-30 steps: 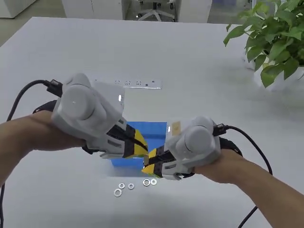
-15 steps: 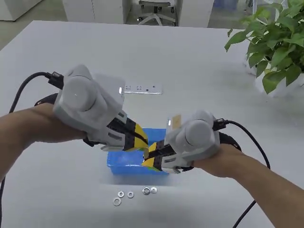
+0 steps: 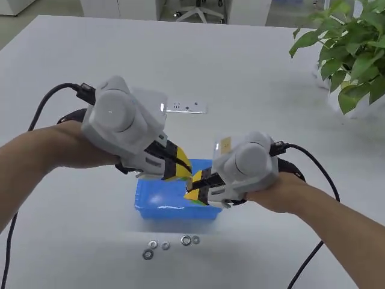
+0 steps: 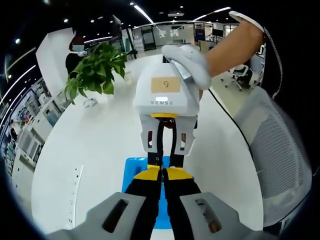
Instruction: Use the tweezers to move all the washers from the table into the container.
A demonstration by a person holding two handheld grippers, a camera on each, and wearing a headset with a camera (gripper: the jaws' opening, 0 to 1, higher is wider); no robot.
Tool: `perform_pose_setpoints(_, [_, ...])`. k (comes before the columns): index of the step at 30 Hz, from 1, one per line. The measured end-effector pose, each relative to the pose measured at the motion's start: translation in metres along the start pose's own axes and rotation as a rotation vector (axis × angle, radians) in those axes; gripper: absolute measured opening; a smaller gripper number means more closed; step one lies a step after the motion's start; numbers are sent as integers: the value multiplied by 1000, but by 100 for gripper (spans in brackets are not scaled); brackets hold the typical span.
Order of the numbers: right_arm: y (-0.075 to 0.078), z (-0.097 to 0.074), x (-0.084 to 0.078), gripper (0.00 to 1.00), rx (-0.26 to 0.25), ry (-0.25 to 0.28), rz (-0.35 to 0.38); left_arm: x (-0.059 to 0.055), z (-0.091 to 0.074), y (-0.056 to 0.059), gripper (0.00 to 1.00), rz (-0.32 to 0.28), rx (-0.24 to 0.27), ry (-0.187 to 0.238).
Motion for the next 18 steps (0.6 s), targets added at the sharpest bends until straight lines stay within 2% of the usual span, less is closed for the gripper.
perform_pose_setpoints(18, [12,19,-24,10,27,-40,38,-17,25,-14,6,-23,-33,-11])
Point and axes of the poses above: the centre of the closed fingertips' face, and the gripper's own axes: z roughly forward along the fingers, y roughly to its right, x roughly out of its top, the point moved 9 cm from there along -z, roughly backward along the fingers, and after that the axes turned 3 degrees about -z, right-handed, at the moved point
